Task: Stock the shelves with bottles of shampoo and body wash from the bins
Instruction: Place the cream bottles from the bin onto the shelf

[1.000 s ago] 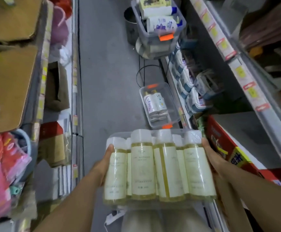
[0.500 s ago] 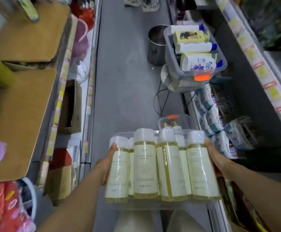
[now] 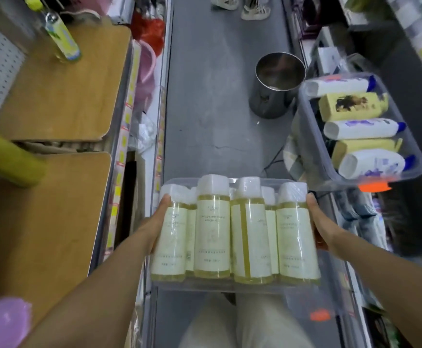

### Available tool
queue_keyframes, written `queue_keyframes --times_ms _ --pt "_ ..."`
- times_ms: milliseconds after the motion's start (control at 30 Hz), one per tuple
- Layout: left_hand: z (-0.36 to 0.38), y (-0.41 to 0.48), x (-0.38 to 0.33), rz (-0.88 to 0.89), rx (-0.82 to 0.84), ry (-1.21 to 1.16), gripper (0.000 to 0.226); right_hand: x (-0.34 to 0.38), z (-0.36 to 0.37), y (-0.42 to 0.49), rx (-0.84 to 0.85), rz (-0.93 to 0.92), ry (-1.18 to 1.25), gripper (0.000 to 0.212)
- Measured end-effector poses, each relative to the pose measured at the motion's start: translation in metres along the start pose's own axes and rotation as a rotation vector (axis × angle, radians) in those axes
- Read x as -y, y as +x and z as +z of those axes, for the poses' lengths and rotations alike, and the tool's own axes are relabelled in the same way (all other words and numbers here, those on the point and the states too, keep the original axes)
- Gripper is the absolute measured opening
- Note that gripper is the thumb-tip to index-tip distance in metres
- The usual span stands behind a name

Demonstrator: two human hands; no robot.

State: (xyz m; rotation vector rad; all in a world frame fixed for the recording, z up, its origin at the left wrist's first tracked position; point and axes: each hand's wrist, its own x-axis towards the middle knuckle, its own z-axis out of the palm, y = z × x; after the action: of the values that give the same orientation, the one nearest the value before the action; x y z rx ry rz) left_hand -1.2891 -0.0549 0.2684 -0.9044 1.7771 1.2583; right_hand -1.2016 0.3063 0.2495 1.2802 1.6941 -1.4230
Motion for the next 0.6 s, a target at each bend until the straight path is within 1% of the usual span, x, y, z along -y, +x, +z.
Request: queue_keyframes --times_ms 33,100,200,267,333,433,500,567,600 --pt "-0.003 0.010 -0.016 0.001 -0.006 0.000 0.077 0.017 0.003 0.007 -0.008 0.003 0.003 0.098" --pt "-0.008 0.029 -0.046 0.011 -0.011 0.006 0.077 0.049 0.008 0.026 -0.005 0.021 0.024 0.095" --pt "-0.010 0.062 -0.095 -0.008 -0.020 0.004 0.075 0.104 0.011 0.057 0.007 0.077 0.052 0.109" --pt "-0.008 0.082 -0.131 -0.017 -0.026 -0.011 0.072 0.148 0.010 0.076 0.029 0.069 0.024 0.106" --pt "-0.006 0.104 -0.173 -0.041 -0.044 -0.009 0.075 0.190 0.009 0.095 0.026 0.077 -0.001 0.102" --pt "-0.004 0.136 -0.233 -0.050 -0.024 0.013 0.084 0.243 0.009 0.122 0.035 0.054 0.031 0.097" --pt "0.000 0.156 -0.272 -0.040 -0.030 0.020 0.087 0.279 0.006 0.139 -0.007 0.069 0.059 0.092" --pt "0.002 0.171 -0.315 -0.029 -0.054 0.043 0.089 0.313 0.001 0.153 -0.034 0.059 0.088 0.095" --pt "0.002 0.180 -0.335 -0.023 -0.054 0.045 0.093 0.330 -0.001 0.160 -0.038 0.055 0.073 0.097"
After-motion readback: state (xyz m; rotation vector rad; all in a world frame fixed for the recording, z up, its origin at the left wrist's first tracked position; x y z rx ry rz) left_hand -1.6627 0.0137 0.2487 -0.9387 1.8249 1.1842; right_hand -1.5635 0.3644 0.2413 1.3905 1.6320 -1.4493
